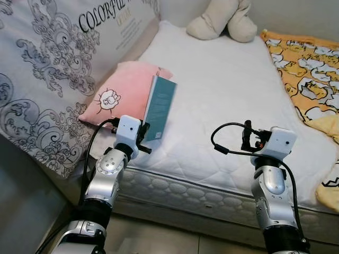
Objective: Clean up the room
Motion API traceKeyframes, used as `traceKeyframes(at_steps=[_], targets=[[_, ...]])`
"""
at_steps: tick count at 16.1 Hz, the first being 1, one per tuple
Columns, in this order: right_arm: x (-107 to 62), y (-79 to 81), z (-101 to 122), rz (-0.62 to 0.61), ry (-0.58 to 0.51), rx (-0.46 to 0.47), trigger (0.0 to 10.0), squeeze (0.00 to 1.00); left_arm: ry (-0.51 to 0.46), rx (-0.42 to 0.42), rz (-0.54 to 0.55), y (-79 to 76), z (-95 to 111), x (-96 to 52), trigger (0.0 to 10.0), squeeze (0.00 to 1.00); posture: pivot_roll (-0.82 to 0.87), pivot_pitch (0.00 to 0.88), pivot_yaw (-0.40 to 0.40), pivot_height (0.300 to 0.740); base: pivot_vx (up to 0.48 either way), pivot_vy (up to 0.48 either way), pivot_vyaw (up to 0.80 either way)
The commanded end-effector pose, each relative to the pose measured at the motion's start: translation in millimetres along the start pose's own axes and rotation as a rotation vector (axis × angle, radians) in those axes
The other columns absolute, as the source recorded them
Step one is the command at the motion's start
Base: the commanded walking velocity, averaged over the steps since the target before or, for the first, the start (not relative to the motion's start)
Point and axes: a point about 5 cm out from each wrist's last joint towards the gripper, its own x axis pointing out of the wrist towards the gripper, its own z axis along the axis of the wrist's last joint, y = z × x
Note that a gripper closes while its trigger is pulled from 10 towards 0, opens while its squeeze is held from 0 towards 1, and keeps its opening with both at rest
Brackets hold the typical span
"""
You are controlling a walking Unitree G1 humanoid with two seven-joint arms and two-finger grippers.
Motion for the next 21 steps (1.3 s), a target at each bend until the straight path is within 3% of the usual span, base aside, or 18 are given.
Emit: traceKeyframes(at_steps=[1, 6, 14, 16, 18, 19, 20, 21], targets=[[0.0, 0.1, -1, -0.007, 0.003, -0.001, 10.0, 0.0, -0.048, 0.023, -0.009, -1.9, 11, 5.2, 0.0, 0.0, -0.09, 0.0, -0.002, 0.74, 0.0, 0.0, 0.0], [-4.5, 5.7, -5, 0.045, 0.012, -0.036, 10.0, 0.0, -0.07, 0.067, -0.021, -0.8, 20, 12.2, 0.0, 0.0, -0.1, 0.0, 0.011, 0.74, 0.061, 0.0, 0.0], [-10.2, 12.5, -7, 0.108, 0.018, -0.06, 10.0, 0.0, -0.082, 0.083, -0.021, 1.4, 25, 16.1, 0.0, 0.0, -0.1, 0.0, 0.019, 0.74, 0.469, 0.0, 0.0], [-12.2, 14.2, -8, 0.13, 0.024, -0.061, 10.0, 0.0, -0.079, 0.182, -0.02, 9.8, 29, 18.4, 0.0, 0.0, -0.11, 0.0, 0.016, 0.74, 0.0, 0.0, 0.0], [-12.8, 14.0, -8, 0.133, 0.024, -0.061, 10.0, 0.0, -0.103, 0.341, -0.026, 15.9, 37, 20.2, 0.0, 0.0, -0.1, 0.0, 0.014, 0.74, 0.0, 0.0, 0.0], [-13.9, 12.7, -9, 0.136, 0.027, -0.063, 10.0, 0.0, -0.107, 0.497, -0.052, 15.6, 39, 22.9, 0.0, 0.0, -0.1, 0.0, 0.013, 0.74, 0.0, 0.0, 0.0], [-15.0, 11.7, -9, 0.139, 0.031, -0.064, 10.0, 0.0, -0.101, 0.573, -0.077, 12.9, 39, 25.9, 0.0, 0.0, -0.11, 0.0, 0.014, 0.74, 0.0, 0.0, 0.0], [-15.3, 11.6, -9, 0.14, 0.032, -0.065, 10.0, 0.0, -0.1, 0.587, -0.082, 12.2, 38, 26.9, 0.0, 0.0, -0.11, 0.0, 0.014, 0.74, 0.0, 0.0, 0.0]])
